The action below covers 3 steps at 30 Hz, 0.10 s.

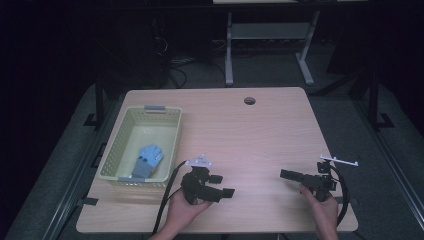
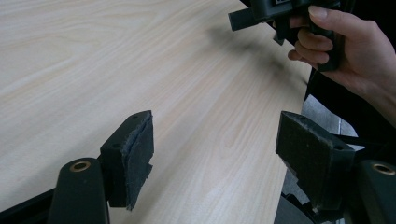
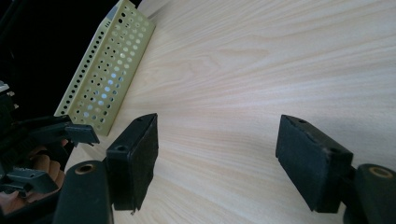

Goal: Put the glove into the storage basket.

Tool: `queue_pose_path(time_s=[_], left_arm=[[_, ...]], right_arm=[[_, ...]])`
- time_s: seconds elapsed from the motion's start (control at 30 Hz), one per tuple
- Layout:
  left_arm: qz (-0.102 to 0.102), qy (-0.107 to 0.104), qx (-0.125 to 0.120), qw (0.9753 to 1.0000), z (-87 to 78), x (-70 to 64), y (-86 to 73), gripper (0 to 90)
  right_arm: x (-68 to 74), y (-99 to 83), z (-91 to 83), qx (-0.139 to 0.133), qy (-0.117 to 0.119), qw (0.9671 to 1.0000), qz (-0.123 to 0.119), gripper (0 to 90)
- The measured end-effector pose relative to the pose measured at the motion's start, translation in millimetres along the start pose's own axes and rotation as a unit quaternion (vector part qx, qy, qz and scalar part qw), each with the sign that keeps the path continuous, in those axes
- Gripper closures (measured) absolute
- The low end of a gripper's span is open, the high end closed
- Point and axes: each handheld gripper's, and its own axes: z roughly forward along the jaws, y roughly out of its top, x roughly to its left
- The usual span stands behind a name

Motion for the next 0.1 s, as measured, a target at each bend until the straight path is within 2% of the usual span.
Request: queue_pose_path(time_s=[0.1], left_arm=[[0.000,-0.006,-0.009,0.9999,0.6,0.4,-4.7,27.3]], right_arm=[[0.0,-1.9,-1.2,0.002,0.001,1.0000,-0.004,28.7]])
